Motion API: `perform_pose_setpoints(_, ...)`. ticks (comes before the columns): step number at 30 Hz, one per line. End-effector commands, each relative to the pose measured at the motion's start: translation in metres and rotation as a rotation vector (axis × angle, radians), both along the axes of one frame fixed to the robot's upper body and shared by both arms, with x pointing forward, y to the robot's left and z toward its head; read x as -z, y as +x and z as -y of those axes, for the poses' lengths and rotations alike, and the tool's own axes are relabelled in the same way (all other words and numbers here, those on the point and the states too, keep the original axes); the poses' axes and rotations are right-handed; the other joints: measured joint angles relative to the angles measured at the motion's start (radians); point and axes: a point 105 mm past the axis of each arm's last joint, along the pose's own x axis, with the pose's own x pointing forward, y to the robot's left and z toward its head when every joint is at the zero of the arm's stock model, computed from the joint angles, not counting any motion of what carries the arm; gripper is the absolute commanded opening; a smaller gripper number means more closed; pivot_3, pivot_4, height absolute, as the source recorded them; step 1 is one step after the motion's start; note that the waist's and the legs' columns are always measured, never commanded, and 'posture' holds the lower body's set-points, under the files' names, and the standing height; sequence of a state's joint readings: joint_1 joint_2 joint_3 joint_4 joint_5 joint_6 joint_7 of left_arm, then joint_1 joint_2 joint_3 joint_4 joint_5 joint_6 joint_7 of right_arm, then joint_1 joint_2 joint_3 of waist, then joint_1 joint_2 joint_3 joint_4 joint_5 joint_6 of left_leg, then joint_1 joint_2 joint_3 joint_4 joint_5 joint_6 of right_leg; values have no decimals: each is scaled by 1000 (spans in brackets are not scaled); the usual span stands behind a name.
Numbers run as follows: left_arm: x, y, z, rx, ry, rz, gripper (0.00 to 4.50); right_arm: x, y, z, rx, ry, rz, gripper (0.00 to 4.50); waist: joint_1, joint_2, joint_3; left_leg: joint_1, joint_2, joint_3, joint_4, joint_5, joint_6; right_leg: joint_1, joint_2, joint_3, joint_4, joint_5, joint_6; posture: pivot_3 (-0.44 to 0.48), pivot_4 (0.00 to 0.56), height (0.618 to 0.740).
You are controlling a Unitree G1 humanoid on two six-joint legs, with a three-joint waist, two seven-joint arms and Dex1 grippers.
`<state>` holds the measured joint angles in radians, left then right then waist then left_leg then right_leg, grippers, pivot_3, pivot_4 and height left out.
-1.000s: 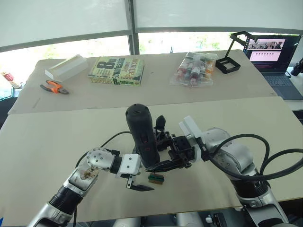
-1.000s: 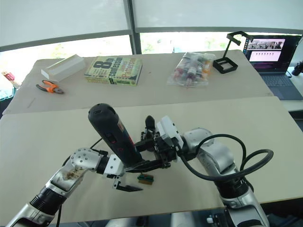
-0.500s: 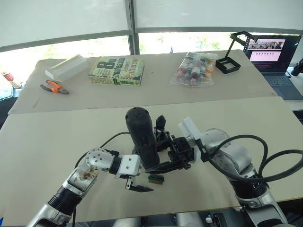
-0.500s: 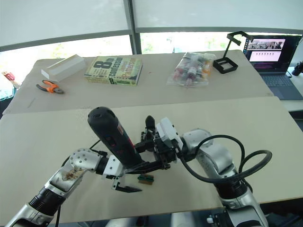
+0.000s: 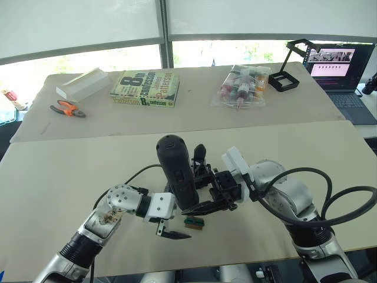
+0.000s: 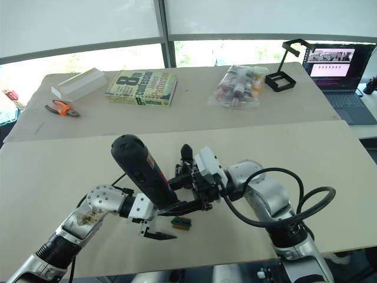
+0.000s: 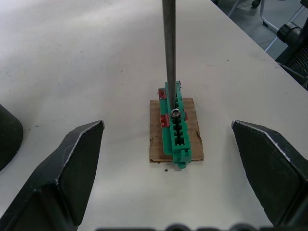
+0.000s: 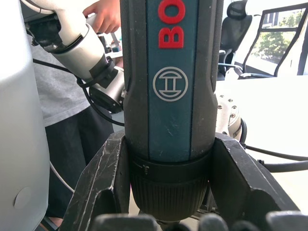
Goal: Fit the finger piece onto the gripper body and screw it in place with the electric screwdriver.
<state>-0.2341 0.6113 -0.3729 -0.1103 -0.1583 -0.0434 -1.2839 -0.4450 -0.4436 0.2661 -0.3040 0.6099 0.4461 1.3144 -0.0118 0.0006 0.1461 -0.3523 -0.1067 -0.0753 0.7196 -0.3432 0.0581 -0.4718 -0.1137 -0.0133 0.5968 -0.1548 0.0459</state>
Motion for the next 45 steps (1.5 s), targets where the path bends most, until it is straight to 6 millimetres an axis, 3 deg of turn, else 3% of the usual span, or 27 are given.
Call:
perform_pose_setpoints(1,-6,0,3,15,-13,23,4500,-11,-7,-1,-39,46,44,1893,0,0,0,0,0,0,0,0,0,0,0,0,0,0,0,0,150,740)
perform_pose_setpoints(45,-7,-2,3,15,-11,25,4500,-7,-7,-2,-36,44,52,1893,0,0,0,0,0,0,0,0,0,0,0,0,0,0,0,0,150,740)
